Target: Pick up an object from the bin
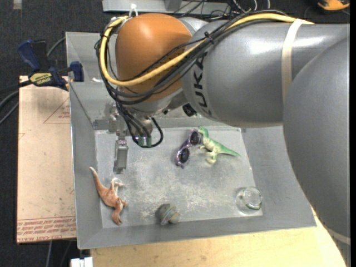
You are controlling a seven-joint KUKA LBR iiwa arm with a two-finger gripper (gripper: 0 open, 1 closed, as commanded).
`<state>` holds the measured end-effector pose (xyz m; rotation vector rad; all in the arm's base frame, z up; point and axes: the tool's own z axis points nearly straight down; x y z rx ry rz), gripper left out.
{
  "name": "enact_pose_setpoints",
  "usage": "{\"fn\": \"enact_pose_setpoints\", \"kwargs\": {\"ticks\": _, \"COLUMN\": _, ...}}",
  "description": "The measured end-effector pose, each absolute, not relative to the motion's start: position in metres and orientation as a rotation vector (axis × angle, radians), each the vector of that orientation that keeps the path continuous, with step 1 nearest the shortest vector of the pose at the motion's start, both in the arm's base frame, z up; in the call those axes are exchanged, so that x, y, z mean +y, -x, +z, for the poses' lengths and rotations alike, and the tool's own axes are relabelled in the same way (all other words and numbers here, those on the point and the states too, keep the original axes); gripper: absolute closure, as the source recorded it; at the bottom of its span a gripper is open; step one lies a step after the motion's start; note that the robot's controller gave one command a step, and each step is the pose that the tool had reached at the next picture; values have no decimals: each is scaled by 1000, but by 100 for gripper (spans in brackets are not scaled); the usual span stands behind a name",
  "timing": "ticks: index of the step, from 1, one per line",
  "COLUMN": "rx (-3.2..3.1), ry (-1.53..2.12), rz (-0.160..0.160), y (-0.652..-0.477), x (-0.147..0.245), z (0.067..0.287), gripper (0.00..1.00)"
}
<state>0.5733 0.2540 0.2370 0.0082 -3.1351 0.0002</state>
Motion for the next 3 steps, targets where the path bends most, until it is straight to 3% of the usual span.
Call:
{"fn": "enact_pose_setpoints", "kwargs": {"ticks": 1, "rx": -3143, "ry": 0, "rz": -2, "y": -575, "x": 252, "z": 242, "gripper": 0}}
{"fn": "enact_pose_setpoints", "kwargs": {"ticks": 2, "rx": -3139, "ry": 69, "rz": -3, "y": -536, "x": 234, "z": 148, "gripper": 0}}
{"fn": "enact_pose_setpoints", "kwargs": {"ticks": 3, "rx": -3142, "ry": -78, "rz": -2, "y": -543, "x": 228, "z": 114, "gripper": 0}}
